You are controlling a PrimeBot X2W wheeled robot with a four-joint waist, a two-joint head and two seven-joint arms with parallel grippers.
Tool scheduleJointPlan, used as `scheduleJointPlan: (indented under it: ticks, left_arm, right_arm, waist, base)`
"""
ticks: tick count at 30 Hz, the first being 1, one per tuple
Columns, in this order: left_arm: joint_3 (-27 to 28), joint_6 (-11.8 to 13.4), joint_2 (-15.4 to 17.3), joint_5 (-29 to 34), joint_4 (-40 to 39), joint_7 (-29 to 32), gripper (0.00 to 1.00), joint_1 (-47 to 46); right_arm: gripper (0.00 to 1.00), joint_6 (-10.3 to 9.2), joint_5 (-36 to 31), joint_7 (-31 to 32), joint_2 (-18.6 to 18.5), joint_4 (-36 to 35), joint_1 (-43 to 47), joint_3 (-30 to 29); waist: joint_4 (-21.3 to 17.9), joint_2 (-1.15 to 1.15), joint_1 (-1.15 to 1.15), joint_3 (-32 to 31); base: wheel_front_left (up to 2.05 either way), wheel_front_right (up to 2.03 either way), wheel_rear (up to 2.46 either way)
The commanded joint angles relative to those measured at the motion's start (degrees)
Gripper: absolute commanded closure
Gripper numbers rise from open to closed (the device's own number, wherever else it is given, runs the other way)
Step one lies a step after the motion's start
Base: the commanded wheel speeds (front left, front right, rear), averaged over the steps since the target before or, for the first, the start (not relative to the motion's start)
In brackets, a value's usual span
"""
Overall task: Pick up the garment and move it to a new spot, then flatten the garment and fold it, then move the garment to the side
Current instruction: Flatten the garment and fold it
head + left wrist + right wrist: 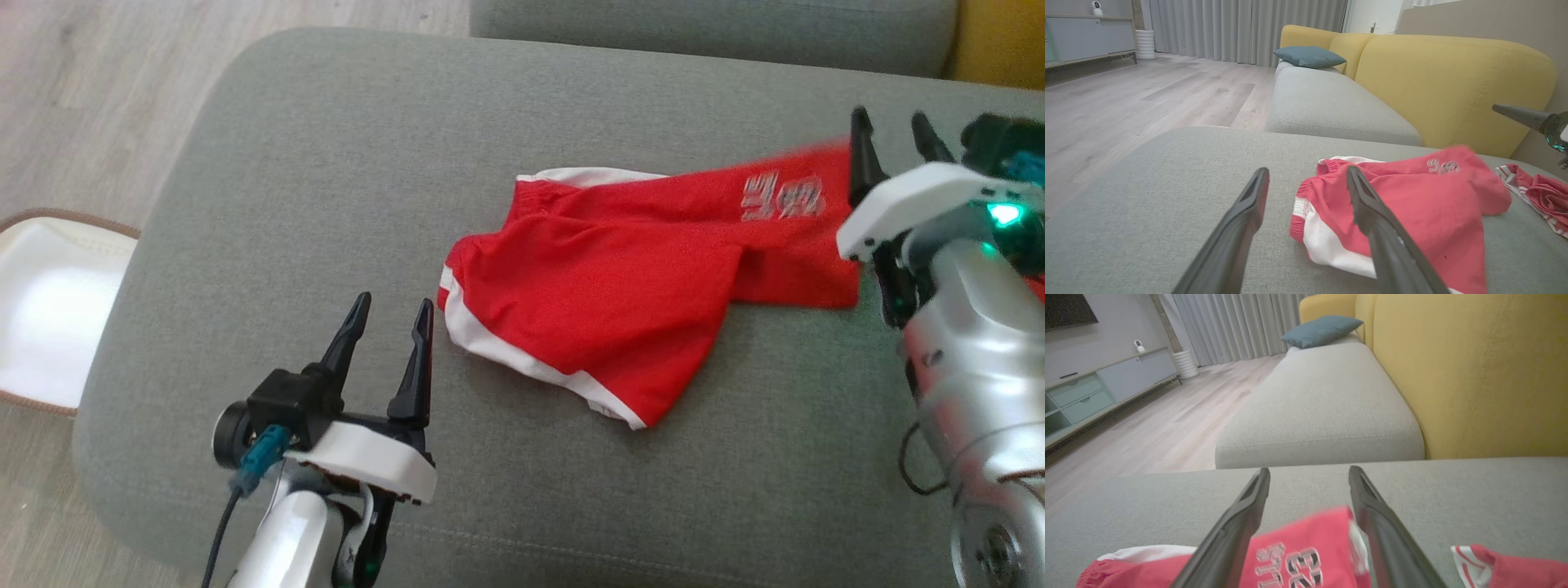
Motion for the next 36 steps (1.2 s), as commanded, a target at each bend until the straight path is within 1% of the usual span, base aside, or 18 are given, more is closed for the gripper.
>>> scheduleJointPlan:
  ticks: [1,5,9,14,20,24,25,30,36]
  left_arm:
    - [1.60,0.20,0.12,0.00,-1.88,-0.70,0.00,-2.42]
    - [1.91,0.21,0.12,0.09,-1.86,-0.70,0.00,-2.66]
    - [2.04,0.25,0.12,-0.04,-1.91,-0.70,0.00,-2.04]
    - [1.93,0.54,0.12,-0.44,-2.08,-0.70,0.00,-0.93]
    - [2.22,1.20,0.12,-0.96,-2.74,-0.70,0.00,0.64]
    - [2.66,1.40,0.12,-1.09,-3.33,-0.70,0.00,1.47]
    - [2.85,1.46,0.12,-1.14,-3.56,-0.70,0.00,1.83]
    - [3.22,1.62,0.12,-1.65,-3.81,-0.70,0.00,2.87]
    - [2.93,1.51,0.12,-1.97,-3.38,-0.70,0.00,2.63]
  right_arm:
    - [0.00,0.37,-1.05,-1.06,1.40,-1.49,-3.11,0.55]
    - [0.00,0.37,-2.87,-2.21,2.70,-2.50,-2.66,-0.70]
    - [0.00,0.37,-2.37,-2.55,4.11,-7.18,0.02,-1.07]
    - [0.00,0.37,-0.93,-2.59,5.45,-18.20,8.78,1.07]
    - [0.00,0.37,-1.03,-2.60,5.98,-34.13,23.54,4.77]
    - [0.00,0.37,0.19,-2.60,6.18,-43.63,33.65,4.48]
    - [0.00,0.37,1.53,-2.60,6.25,-47.03,37.86,4.09]
    - [0.00,0.37,4.31,-1.99,6.30,-53.07,43.67,4.74]
    - [0.00,0.37,4.71,-0.45,6.31,-56.58,44.64,4.12]
  waist:
    - [-0.51,0.00,0.00,0.25]
    - [-1.79,0.00,0.00,-0.36]
    - [-3.50,0.00,0.00,-1.88]
    - [-5.88,0.00,0.00,-4.11]
    - [-8.05,0.00,0.00,-6.91]
    - [-8.61,0.00,0.00,-7.93]
    - [-8.78,0.00,0.00,-8.22]
    - [-9.86,0.00,0.00,-8.26]
    - [-10.98,0.00,0.00,-7.75]
  base:
    - [0.00,0.00,0.00]
    - [0.00,0.00,0.00]
    - [0.00,0.00,0.00]
    - [0.00,0.00,0.00]
    - [0.00,0.00,0.00]
    - [0.00,0.00,0.00]
    - [0.00,0.00,0.00]
    - [0.00,0.00,0.00]
    - [0.00,0.00,0.00]
